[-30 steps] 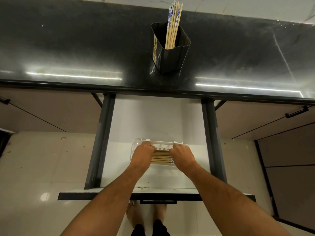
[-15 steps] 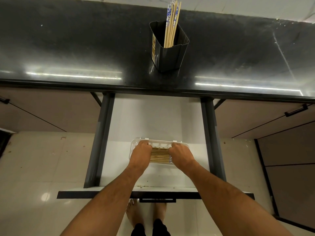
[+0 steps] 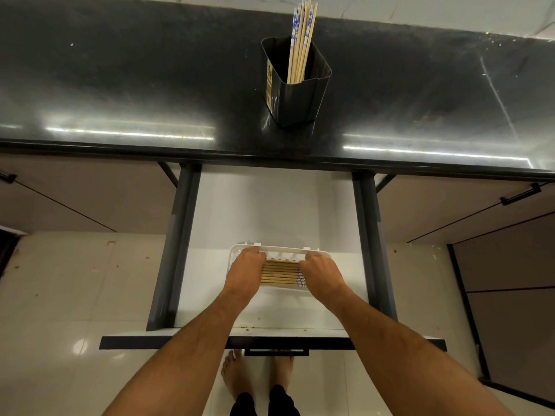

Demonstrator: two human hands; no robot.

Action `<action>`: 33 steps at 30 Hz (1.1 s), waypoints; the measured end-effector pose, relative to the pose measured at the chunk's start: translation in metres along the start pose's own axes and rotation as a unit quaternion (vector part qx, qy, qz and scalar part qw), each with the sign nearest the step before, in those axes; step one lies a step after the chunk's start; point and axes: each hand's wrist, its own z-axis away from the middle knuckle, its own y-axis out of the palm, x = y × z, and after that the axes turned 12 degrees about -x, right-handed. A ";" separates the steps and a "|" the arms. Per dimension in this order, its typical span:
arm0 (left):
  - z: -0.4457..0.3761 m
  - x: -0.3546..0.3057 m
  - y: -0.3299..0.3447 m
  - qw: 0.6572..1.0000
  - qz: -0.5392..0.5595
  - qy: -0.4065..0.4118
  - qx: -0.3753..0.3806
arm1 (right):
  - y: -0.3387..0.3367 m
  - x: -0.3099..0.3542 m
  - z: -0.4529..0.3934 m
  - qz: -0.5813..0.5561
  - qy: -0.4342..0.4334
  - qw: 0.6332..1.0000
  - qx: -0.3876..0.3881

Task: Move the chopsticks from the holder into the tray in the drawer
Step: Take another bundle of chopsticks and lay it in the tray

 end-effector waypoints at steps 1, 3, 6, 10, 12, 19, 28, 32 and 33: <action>-0.001 0.000 0.000 1.000 0.000 0.010 0.003 | 0.000 0.000 0.000 0.000 0.000 1.000 -0.001; -0.001 0.001 -0.002 0.999 -0.013 0.042 0.014 | -0.001 0.000 0.002 -0.018 0.006 1.000 -0.014; 0.002 0.001 -0.008 0.995 -0.039 0.083 -0.036 | -0.007 -0.002 0.007 -0.091 0.052 0.992 -0.077; 0.005 0.006 -0.014 0.967 0.021 0.157 -0.202 | -0.014 -0.009 0.014 -0.216 0.185 0.920 -0.271; 0.001 0.005 -0.020 0.960 0.085 0.076 -0.257 | -0.020 -0.014 0.013 -0.291 0.315 0.849 -0.309; -0.017 0.015 -0.025 0.853 0.288 -0.388 -0.197 | -0.013 -0.030 0.009 -0.442 0.610 0.629 -0.193; -0.020 0.011 -0.020 0.870 0.225 -0.410 -0.156 | -0.013 -0.014 0.006 -0.433 0.653 0.613 -0.105; -0.018 0.011 -0.018 0.877 0.205 -0.406 -0.152 | -0.012 -0.012 0.004 -0.422 0.649 0.625 -0.100; -0.018 0.011 -0.017 0.878 0.206 -0.405 -0.153 | -0.011 -0.012 0.003 -0.421 0.649 0.626 -0.100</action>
